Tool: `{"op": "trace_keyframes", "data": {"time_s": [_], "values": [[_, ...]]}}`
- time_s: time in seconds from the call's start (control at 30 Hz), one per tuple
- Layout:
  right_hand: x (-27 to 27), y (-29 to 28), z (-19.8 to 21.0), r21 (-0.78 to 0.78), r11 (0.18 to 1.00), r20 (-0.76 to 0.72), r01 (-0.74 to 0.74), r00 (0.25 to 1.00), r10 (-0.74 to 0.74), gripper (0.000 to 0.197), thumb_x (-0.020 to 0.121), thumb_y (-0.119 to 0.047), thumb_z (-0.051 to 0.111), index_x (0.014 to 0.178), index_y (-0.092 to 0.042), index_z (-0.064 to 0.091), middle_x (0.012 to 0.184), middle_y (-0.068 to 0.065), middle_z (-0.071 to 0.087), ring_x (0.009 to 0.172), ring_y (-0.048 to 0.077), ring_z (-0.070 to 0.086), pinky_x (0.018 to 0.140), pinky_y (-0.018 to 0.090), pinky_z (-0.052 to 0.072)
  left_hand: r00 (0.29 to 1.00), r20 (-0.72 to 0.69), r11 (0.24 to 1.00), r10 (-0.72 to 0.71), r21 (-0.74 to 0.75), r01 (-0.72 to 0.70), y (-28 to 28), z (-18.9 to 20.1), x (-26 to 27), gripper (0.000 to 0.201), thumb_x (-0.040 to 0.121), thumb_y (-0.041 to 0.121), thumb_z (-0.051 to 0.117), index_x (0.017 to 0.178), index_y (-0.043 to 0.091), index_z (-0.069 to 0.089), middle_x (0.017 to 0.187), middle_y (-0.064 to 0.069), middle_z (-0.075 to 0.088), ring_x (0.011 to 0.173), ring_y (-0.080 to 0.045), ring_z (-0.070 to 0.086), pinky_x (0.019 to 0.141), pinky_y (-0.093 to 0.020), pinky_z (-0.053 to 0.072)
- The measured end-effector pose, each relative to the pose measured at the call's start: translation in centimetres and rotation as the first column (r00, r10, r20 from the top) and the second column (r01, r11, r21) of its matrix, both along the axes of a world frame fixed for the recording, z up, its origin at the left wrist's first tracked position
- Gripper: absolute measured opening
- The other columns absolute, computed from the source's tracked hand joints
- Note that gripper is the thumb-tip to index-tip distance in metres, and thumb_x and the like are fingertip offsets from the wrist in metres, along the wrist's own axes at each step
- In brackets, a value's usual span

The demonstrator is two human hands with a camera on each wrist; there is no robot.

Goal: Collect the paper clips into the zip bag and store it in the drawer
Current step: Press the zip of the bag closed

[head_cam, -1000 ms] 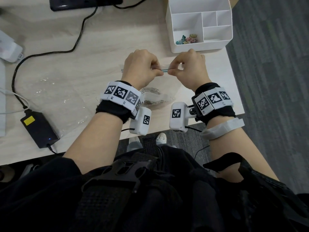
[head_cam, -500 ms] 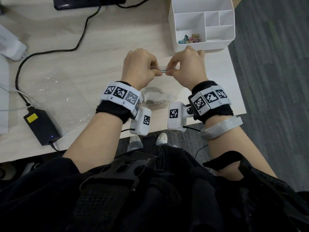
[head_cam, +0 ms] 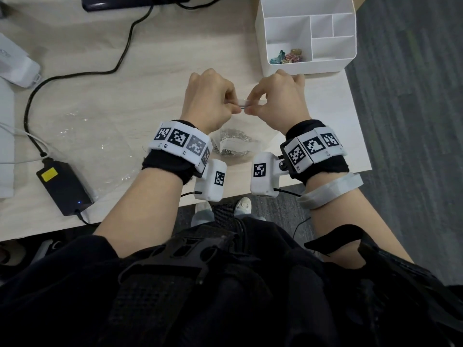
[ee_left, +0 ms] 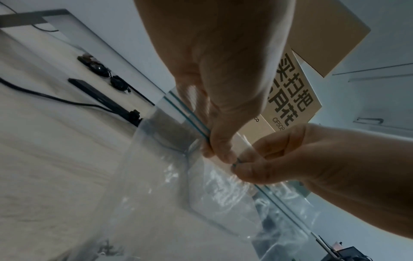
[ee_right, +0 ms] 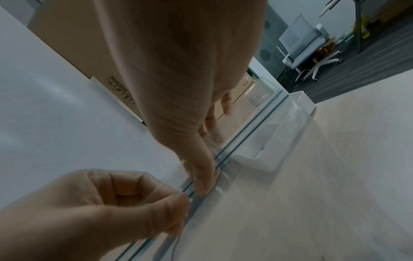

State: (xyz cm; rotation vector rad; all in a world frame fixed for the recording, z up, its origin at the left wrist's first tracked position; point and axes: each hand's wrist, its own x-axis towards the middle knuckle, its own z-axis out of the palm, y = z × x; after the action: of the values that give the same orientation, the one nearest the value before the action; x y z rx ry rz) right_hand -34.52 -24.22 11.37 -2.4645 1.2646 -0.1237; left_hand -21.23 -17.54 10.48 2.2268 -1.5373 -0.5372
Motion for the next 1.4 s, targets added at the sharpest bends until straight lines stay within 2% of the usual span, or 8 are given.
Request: {"op": "trace_keyframes", "data": {"time_s": [0.2,0.53,0.7,0.83,0.97,1.13,1.23,1.4], "values": [[-0.1,0.1,-0.5,-0.025,0.999,0.012,0.029,1.0,-0.029,0.008,0.083,-0.021,0.069,0.088,-0.019,0.075,0.097,0.0,0.071,0.111,0.018,0.049,0.097,0.036,0.026,0.999,-0.01,0.998,-0.044,-0.051,0.044,0.4,-0.1,0.4,0.019,0.075,0.041,0.072,0.085,0.025,0.072,0.086,0.005,0.063,0.098,-0.017,0.05,0.085,-0.028,0.023],[-0.6,-0.3,-0.2,0.058,0.99,0.076,0.127,0.988,-0.131,0.018,0.076,-0.036,0.078,0.091,-0.025,0.075,0.09,-0.008,0.067,0.099,0.016,0.049,0.085,0.033,0.023,0.984,-0.144,0.989,0.108,-0.087,-0.122,1.1,-0.9,1.9,0.023,0.07,0.032,0.077,0.075,0.011,0.072,0.067,-0.001,0.055,0.074,-0.021,0.05,0.085,-0.038,0.039],[-1.0,-0.8,-0.4,0.066,0.99,0.065,0.128,0.989,-0.132,0.011,0.078,-0.031,0.077,0.085,-0.024,0.074,0.085,-0.012,0.063,0.088,0.009,0.039,0.081,0.029,0.02,0.966,-0.237,0.989,0.105,-0.081,-0.127,1.4,-1.0,2.7,0.022,0.066,0.037,0.078,0.076,0.018,0.074,0.073,-0.005,0.07,0.08,-0.024,0.061,0.09,-0.044,0.045],[-0.9,-1.0,-0.8,0.049,0.992,0.064,0.117,0.991,-0.12,0.009,0.08,-0.026,0.076,0.087,-0.02,0.075,0.092,-0.003,0.068,0.087,0.01,0.039,0.083,0.028,0.023,0.935,-0.327,0.977,0.135,-0.114,-0.181,2.0,-0.9,3.7,0.019,0.067,0.027,0.081,0.076,0.014,0.072,0.07,0.009,0.066,0.069,-0.002,0.06,0.082,-0.021,0.047],[-0.9,-0.9,-1.1,0.019,0.991,0.067,0.13,0.989,-0.131,0.011,0.081,-0.024,0.075,0.089,-0.018,0.075,0.084,-0.007,0.052,0.085,0.01,0.036,0.082,0.024,0.022,0.93,-0.323,0.966,0.174,-0.129,-0.226,2.4,-1.3,4.1,0.017,0.07,0.025,0.079,0.077,0.011,0.072,0.073,0.003,0.065,0.063,0.005,0.054,0.072,-0.006,0.039],[-0.9,-0.5,-1.0,0.009,0.992,0.069,0.129,0.989,-0.13,0.011,0.08,-0.029,0.075,0.088,-0.022,0.073,0.096,-0.008,0.07,0.094,0.013,0.042,0.084,0.031,0.022,0.931,-0.306,0.961,0.199,-0.126,-0.247,2.4,-1.5,3.8,0.012,0.072,0.019,0.077,0.075,0.009,0.071,0.06,0.015,0.054,0.049,0.014,0.046,0.056,-0.004,0.03],[-0.2,-0.1,-0.7,0.025,0.996,0.039,0.08,0.996,-0.081,0.019,0.078,-0.037,0.075,0.094,-0.026,0.072,0.102,-0.012,0.069,0.108,0.019,0.05,0.091,0.035,0.026,0.932,-0.315,0.965,0.177,-0.132,-0.228,2.4,-1.5,3.7,0.011,0.073,0.016,0.076,0.074,0.007,0.071,0.061,0.016,0.054,0.055,0.015,0.048,0.058,-0.002,0.031],[1.0,0.5,-0.6,-0.003,1.0,0.033,0.004,0.999,-0.004,0.007,0.084,-0.02,0.069,0.089,-0.018,0.074,0.091,-0.008,0.068,0.107,0.021,0.051,0.096,0.034,0.029,0.934,-0.335,0.979,0.123,-0.112,-0.169,2.6,-1.5,3.5,0.006,0.077,0.016,0.071,0.077,0.01,0.069,0.075,0.005,0.062,0.069,0.006,0.053,0.062,0.001,0.031]]}}
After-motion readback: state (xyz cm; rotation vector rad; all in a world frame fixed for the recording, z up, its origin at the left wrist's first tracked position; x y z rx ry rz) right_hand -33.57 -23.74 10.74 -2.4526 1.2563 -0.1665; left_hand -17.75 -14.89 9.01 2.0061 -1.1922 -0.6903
